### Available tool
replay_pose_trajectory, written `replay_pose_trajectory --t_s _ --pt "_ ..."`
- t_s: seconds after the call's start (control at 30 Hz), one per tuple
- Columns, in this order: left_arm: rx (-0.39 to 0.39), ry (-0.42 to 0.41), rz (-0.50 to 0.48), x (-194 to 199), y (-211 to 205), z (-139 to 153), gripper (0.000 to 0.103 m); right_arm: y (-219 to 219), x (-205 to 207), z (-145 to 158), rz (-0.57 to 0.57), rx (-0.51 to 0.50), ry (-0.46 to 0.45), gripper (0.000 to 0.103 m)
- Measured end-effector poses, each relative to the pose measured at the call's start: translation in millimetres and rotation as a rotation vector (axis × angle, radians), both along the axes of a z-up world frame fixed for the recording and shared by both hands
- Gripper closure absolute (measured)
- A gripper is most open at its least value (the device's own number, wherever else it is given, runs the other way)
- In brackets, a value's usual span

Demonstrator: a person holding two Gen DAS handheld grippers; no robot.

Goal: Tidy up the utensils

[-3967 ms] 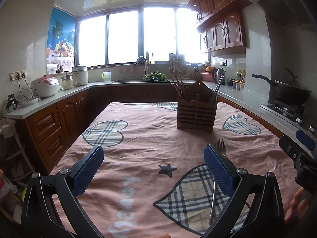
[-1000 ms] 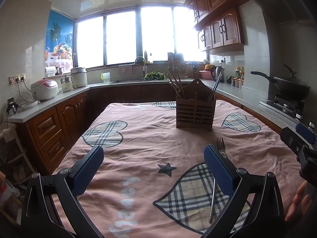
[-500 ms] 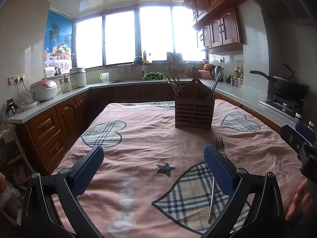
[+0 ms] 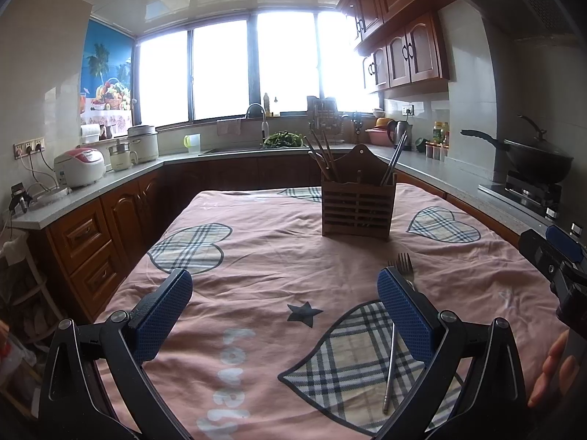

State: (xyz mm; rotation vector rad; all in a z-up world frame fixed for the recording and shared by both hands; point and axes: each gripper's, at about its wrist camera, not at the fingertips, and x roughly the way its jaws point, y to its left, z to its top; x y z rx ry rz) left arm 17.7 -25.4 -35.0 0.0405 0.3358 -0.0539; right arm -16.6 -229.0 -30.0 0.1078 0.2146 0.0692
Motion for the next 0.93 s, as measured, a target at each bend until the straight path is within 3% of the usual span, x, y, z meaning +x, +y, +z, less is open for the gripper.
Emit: replay_pose_trajectory --t_s 0.93 --pt "-0.028 0.003 -0.045 12 -5 7 0.000 -6 13 -1 -0.011 0.036 0.046 0.000"
